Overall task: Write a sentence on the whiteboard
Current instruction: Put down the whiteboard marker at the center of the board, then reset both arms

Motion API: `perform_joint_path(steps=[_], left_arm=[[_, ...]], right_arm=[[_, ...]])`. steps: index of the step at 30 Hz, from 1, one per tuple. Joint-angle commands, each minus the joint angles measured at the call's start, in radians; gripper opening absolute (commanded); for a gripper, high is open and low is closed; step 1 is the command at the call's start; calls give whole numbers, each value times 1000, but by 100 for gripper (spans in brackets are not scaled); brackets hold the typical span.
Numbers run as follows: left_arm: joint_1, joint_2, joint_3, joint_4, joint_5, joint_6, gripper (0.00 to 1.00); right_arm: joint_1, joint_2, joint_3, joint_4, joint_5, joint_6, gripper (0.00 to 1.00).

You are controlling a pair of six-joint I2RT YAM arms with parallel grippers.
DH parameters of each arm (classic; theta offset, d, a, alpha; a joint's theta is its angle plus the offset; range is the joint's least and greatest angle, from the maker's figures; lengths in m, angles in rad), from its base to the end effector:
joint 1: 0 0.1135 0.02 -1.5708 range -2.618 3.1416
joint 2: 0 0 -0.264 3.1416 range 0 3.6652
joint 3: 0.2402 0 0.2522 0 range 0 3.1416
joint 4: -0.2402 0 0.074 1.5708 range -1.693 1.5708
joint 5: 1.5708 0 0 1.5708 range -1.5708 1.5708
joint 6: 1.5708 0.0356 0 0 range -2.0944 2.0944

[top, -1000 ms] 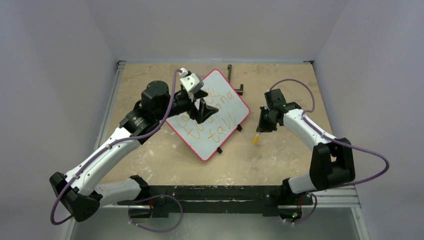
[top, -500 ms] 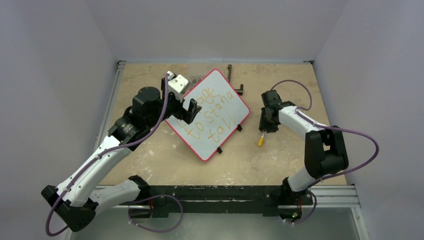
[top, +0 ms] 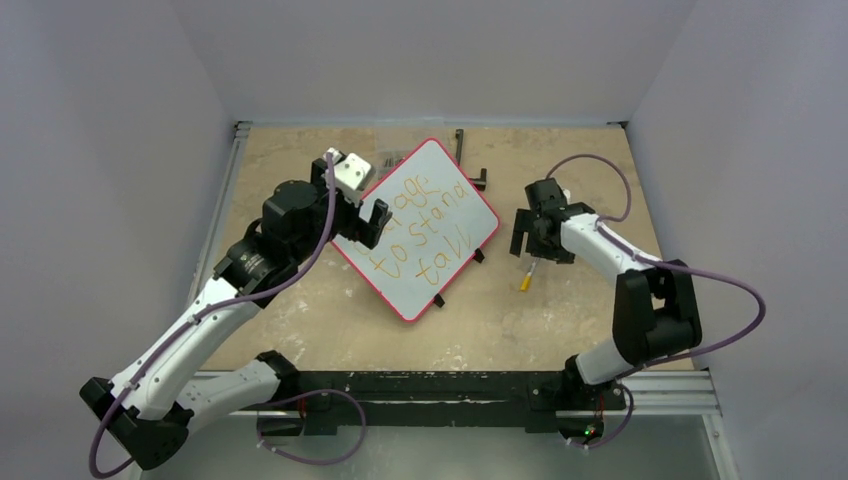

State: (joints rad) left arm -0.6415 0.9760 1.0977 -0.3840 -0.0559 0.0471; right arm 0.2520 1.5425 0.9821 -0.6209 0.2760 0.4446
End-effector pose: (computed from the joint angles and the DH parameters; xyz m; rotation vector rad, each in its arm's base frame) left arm 0.1724 -0.1263 0.3930 0.5864 1.7527 -0.3656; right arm 0.2862 0.0637 0.1979 0.3306 2.6593 -0.1694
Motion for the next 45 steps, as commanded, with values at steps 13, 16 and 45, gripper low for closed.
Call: perform_joint_path(steps=[13, 16, 45], left_arm=[[41, -8, -48, 84, -131, -33, 100], [46, -16, -61, 98, -155, -38, 100], [74, -125, -171, 236, -334, -27, 100]], right_arm=[[1, -457, -17, 187, -246, -123, 99], [1, -564, -65, 270, -329, -119, 99], [1, -1106, -310, 441, -386, 33, 99]])
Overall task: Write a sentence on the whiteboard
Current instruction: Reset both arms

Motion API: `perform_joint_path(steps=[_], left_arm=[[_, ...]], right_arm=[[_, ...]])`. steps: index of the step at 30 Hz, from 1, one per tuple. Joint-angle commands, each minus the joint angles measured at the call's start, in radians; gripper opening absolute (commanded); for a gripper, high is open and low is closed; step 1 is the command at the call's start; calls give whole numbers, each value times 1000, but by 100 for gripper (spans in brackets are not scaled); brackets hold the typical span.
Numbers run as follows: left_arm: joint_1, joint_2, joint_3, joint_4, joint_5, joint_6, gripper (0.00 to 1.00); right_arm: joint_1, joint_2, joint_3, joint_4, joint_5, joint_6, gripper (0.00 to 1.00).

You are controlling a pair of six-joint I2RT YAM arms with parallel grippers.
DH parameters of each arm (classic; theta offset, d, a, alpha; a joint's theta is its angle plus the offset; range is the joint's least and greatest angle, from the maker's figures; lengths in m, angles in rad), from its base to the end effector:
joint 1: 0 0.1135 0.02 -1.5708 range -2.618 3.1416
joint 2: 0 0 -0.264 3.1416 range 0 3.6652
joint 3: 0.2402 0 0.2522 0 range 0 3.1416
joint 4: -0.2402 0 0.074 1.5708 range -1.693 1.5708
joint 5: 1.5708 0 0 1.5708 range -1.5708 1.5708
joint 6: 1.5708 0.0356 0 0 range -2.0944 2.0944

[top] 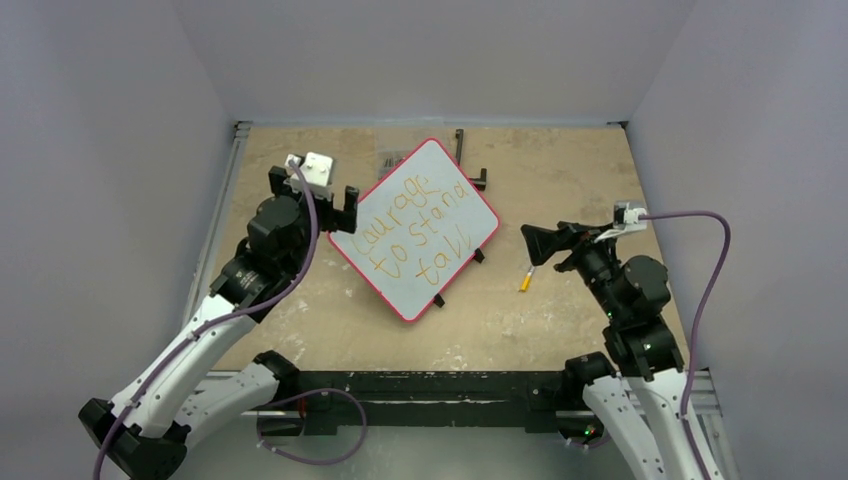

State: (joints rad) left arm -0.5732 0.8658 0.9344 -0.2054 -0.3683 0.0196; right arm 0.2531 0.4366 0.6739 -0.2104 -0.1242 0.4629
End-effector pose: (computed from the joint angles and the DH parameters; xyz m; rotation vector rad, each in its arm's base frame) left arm 0.1711 -0.0952 0.3766 0.2295 1.6838 -0.0991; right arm 0.1093 0.0328 0.3440 0.0650 1.5805 0.6602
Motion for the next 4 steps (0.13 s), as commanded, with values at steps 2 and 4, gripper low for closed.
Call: perform_joint_path(steps=[2, 4], left_arm=[[6, -15, -10, 61, -21, 1, 100], [6, -15, -11, 63, -20, 0, 100]], right_arm=[[0, 7, 3, 33, 6, -2, 99], [0, 8, 8, 38, 6, -15, 99]])
